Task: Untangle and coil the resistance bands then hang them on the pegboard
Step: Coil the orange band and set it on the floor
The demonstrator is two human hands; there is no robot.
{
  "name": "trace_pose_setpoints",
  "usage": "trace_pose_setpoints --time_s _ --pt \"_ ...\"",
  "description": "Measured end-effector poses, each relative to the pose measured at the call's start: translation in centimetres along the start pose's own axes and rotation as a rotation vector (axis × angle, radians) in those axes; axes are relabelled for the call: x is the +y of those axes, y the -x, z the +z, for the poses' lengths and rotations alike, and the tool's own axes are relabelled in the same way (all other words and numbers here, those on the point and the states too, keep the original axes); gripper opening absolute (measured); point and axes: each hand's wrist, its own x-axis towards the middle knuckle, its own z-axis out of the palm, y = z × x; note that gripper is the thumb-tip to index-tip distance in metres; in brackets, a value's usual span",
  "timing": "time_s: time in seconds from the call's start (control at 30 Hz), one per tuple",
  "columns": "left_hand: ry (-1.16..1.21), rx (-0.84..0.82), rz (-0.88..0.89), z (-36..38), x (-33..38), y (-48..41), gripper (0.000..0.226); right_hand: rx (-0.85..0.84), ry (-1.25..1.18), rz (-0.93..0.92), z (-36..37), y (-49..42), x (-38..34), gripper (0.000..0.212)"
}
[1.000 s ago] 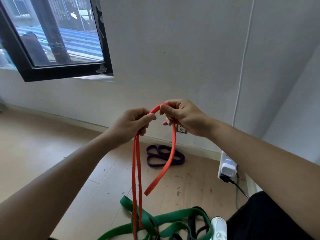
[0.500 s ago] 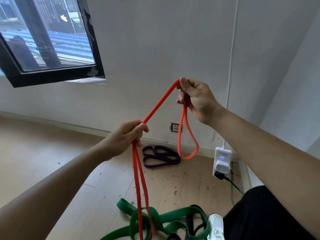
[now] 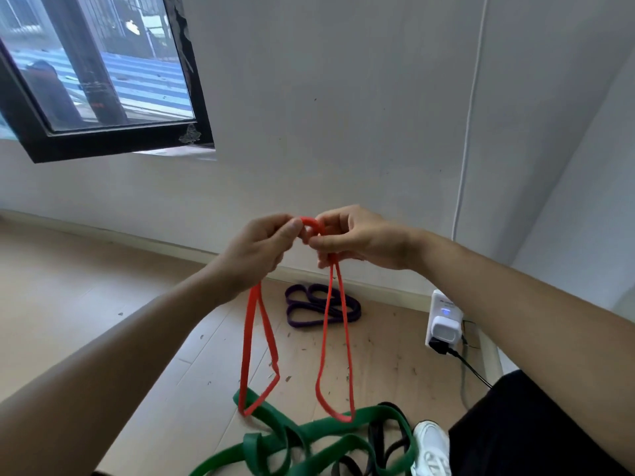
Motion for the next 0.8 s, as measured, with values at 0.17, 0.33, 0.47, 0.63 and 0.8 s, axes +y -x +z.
trace_pose_setpoints --time_s 0.17,0.33,0.47,0.63,0.8 --pt "-0.055 -0.168 -0.04 0.0 -1.2 1.0 0.032 0.026 0.265 -0.04 0.8 0.0 -1.2 0.032" --pt "-0.016 -0.105 -0.041 -1.4 -2.0 1.4 0.03 0.275 0.071 -0.185 0.0 0.2 -1.8 0.029" --pt "-0.021 -0.016 -0.01 -2.2 -2.1 1.3 0.025 0.448 -0.237 -0.22 -0.8 0.0 -2.0 0.031" --pt "0.079 0.135 0.019 -2.3 -0.6 0.8 0.025 0.349 -0.258 -0.15 -1.4 0.4 -1.4 0.025" --pt "0.058 0.136 0.081 -1.5 0.9 0.3 0.024 0.107 0.002 -0.044 -0.4 0.6 -1.3 0.038"
